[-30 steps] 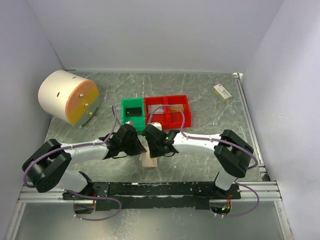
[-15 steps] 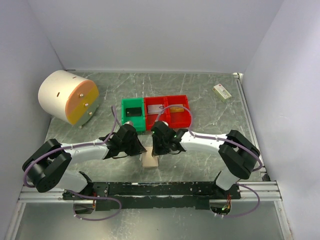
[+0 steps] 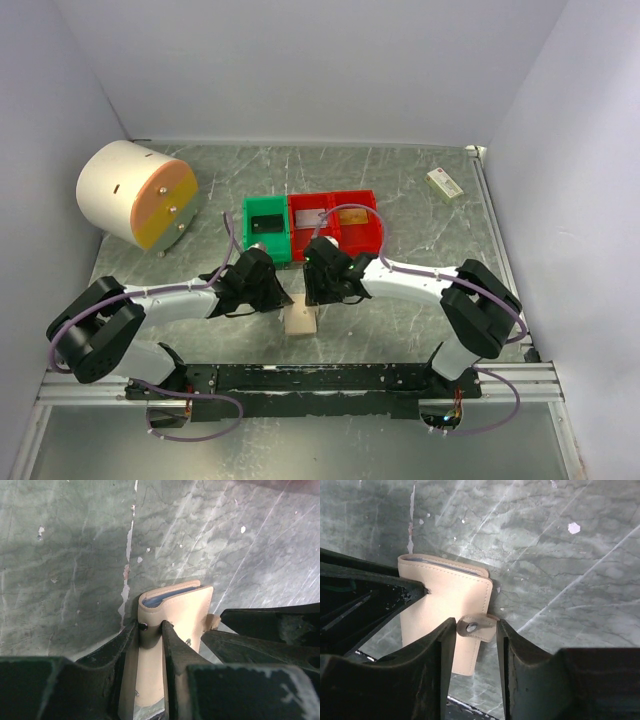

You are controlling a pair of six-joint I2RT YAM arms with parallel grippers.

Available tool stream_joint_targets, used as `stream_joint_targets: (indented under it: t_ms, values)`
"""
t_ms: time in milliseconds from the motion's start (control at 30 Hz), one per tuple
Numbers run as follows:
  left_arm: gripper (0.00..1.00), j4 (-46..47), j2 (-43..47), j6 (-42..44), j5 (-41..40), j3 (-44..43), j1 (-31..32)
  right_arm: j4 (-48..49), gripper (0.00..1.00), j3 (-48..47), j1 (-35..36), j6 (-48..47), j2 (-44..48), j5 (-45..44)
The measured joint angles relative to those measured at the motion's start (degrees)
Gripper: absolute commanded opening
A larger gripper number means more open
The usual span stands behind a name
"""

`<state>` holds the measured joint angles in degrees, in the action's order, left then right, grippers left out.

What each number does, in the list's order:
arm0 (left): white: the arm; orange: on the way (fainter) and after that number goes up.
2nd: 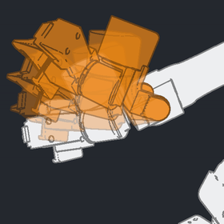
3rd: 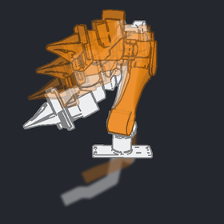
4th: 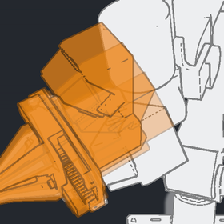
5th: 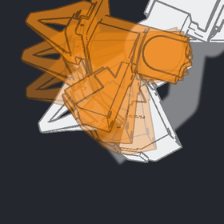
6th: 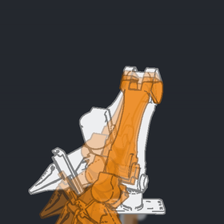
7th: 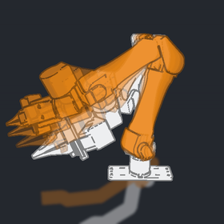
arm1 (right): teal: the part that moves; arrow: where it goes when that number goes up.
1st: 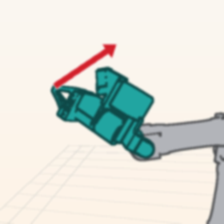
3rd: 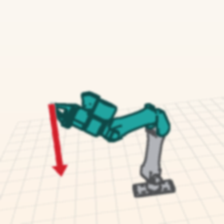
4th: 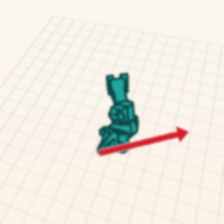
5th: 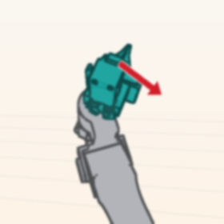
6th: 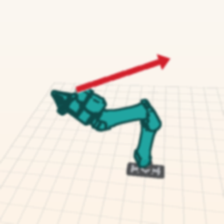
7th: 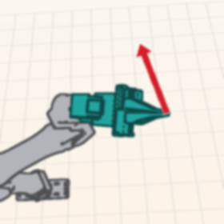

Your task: Take the credit cards out of the card holder

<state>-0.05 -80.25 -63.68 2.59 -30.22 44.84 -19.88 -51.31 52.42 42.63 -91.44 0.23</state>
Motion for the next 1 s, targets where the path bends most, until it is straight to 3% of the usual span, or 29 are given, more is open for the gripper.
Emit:
stream_joint_targets:
  t_ms: [467, 1000]
  values:
    - [0.31, -0.1, -0.1, 0.0, 0.0, -0.1, 0.0, -9.5, 0.31, -5.1, 4.0, -1.1, -1.1, -11.3]
    - [0.31, -0.3, -0.1, 0.0, 0.0, -0.3, 0.0, -11.3, 0.16, -6.5, 4.3, 0.3, -1.6, -12.0]
